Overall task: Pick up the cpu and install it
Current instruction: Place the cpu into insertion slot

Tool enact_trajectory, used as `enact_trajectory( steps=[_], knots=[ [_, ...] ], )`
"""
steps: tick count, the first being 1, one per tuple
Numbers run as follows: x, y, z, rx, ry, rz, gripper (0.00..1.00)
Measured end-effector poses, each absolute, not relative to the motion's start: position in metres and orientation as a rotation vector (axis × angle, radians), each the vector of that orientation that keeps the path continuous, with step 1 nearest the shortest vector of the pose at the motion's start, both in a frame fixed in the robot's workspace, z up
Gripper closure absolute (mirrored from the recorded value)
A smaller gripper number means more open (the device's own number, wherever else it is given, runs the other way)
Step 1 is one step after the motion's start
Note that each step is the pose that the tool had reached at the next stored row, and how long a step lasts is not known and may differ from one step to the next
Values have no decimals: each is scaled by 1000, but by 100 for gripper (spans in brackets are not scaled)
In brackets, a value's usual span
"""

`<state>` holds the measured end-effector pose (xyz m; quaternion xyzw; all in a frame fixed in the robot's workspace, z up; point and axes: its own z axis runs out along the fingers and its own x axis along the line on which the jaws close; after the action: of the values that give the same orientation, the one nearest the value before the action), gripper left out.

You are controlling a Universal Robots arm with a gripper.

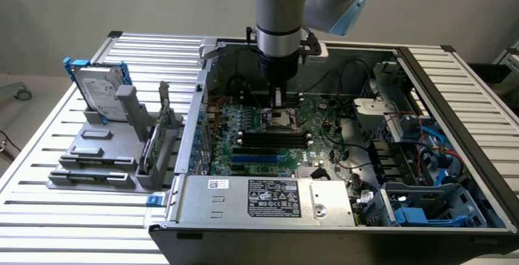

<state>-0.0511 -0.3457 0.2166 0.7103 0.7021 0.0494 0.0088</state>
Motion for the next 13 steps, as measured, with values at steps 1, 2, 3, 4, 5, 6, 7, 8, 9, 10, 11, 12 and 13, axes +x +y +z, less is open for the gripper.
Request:
enact_trajectory(
  steps=[1, 2, 3, 4, 5, 6, 7, 8, 9, 10, 11, 12, 13],
  knots=[
    [-51, -346, 218, 2219, 2194, 154, 76],
    [-51, -346, 220, 2219, 2194, 154, 82],
    [-51, -346, 223, 2219, 2193, 154, 88],
    [-51, -346, 227, 2219, 2194, 154, 88],
    [-51, -346, 230, 2219, 2194, 154, 89],
    [-50, -346, 234, 2219, 2194, 155, 89],
    [-49, -346, 237, 2219, 2194, 155, 89],
    [-49, -346, 241, 2220, 2194, 156, 89],
    [-48, -346, 245, 2220, 2194, 156, 89],
    [-46, -346, 247, 2220, 2194, 157, 89],
    [-44, -346, 250, 2221, 2194, 158, 89],
    [-42, -346, 252, 2221, 2195, 158, 89],
    [-39, -346, 254, 2221, 2195, 159, 89]
  ],
)
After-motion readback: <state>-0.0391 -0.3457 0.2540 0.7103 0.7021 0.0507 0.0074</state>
